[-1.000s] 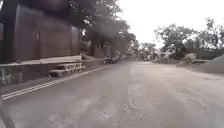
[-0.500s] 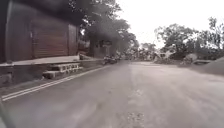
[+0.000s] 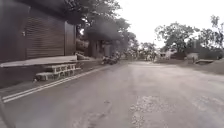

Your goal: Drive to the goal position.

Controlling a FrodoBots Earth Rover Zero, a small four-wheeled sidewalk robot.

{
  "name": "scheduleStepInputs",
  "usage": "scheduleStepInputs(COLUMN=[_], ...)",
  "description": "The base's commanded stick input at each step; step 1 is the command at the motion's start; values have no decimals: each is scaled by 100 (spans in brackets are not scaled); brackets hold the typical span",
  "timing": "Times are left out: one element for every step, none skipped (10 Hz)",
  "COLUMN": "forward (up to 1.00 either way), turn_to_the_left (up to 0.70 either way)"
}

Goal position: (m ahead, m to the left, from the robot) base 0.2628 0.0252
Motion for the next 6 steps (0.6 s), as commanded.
scheduleStepInputs(forward=[70, 70, 70, 70, 70, 70], turn_to_the_left=[0, 0, 0, 0, 0, 0])
